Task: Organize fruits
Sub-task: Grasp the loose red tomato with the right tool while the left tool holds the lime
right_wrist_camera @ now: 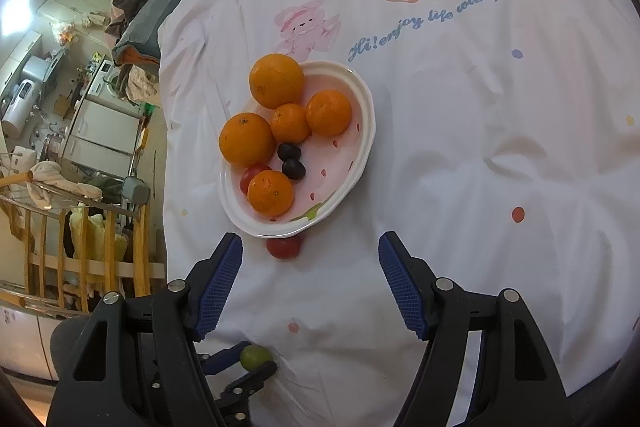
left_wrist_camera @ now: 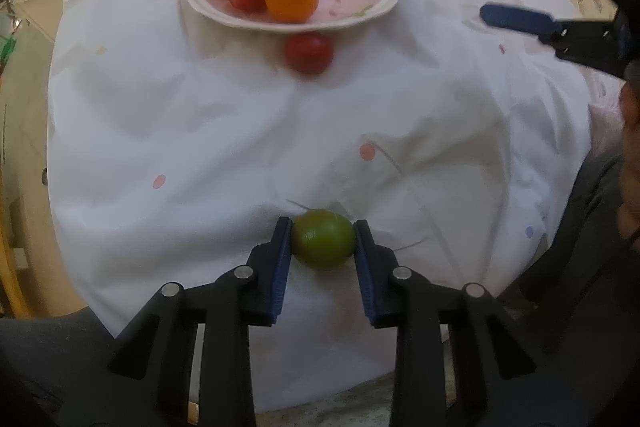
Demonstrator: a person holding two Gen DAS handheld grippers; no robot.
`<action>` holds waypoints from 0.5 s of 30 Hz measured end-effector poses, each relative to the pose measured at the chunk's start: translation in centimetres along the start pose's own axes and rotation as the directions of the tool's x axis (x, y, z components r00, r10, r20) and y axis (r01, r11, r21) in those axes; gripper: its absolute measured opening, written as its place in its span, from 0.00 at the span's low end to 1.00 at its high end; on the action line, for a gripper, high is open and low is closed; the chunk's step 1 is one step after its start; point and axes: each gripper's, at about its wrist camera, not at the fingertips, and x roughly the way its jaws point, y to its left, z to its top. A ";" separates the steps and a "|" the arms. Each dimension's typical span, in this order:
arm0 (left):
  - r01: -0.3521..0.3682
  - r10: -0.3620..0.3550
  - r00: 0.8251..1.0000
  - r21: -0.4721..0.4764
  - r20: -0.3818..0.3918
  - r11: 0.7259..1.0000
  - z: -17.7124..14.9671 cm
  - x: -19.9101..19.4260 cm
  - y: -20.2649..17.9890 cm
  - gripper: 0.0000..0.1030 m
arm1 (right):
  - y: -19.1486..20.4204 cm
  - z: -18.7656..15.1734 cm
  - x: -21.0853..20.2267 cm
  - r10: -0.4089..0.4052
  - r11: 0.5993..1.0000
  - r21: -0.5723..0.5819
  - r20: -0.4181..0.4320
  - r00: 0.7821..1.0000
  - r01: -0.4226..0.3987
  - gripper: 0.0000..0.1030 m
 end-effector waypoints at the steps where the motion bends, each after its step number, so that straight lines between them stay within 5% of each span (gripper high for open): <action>1: 0.007 -0.007 1.000 -0.006 0.011 1.000 0.1 -0.4 0.1 0.26 | 0.0 0.0 0.1 -0.003 1.000 -0.002 -0.003 1.000 0.003 0.71; 9: -0.022 0.045 0.990 -0.169 0.131 0.985 1.5 -3.9 4.1 0.26 | 0.8 -0.5 2.5 -0.066 0.997 -0.050 -0.069 0.995 0.063 0.71; 15: -0.026 0.066 0.989 -0.286 0.132 0.958 2.7 -4.0 7.1 0.26 | 3.3 -1.2 6.2 -0.152 0.975 -0.181 -0.125 0.980 0.128 0.71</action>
